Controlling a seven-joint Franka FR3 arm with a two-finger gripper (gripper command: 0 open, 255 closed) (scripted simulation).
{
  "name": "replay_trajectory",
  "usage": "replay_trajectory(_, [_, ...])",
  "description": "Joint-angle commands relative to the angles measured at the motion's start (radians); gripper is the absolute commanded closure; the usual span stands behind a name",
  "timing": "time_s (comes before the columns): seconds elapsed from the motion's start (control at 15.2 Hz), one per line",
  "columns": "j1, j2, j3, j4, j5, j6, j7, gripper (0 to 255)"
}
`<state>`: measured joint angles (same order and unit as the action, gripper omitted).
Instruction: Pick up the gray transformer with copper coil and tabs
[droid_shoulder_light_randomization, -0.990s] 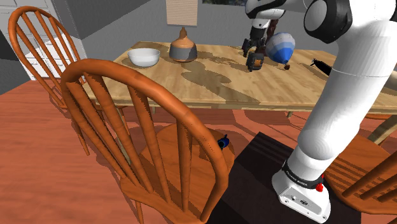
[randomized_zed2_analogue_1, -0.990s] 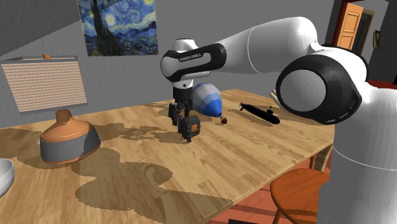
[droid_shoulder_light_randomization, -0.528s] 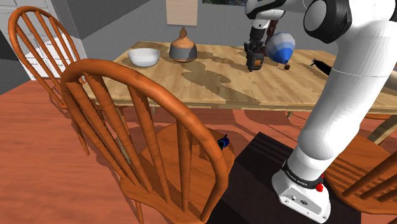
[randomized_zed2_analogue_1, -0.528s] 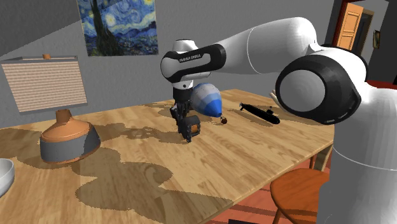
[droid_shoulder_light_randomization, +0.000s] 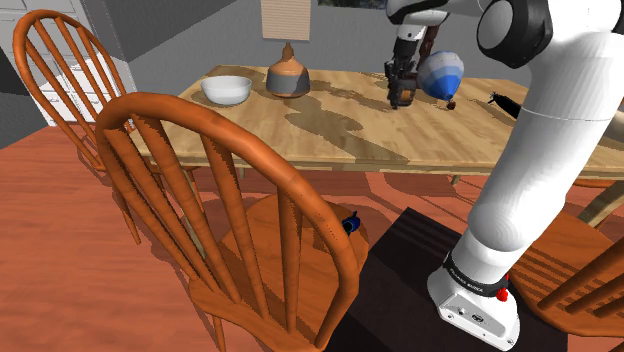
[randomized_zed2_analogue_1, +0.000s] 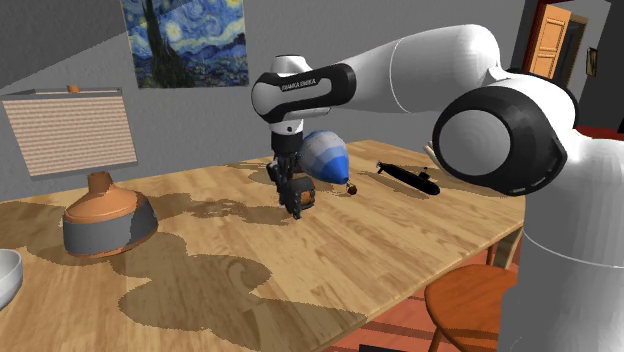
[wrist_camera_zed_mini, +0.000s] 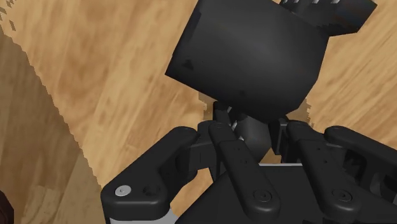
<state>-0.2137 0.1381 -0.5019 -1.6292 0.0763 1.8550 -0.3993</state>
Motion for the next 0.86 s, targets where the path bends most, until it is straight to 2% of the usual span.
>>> replay_trajectory(0.0, [-0.001, 0.000, -0.001, 0.028, 0.000, -0.027, 0.000, 255])
replay_trajectory(0.66, [-0.014, 0.027, -0.006, 0.195, 0.013, -0.171, -0.005, 255])
replay_trajectory(0.79, [-0.015, 0.027, -0.006, 0.198, 0.013, -0.174, -0.005, 255])
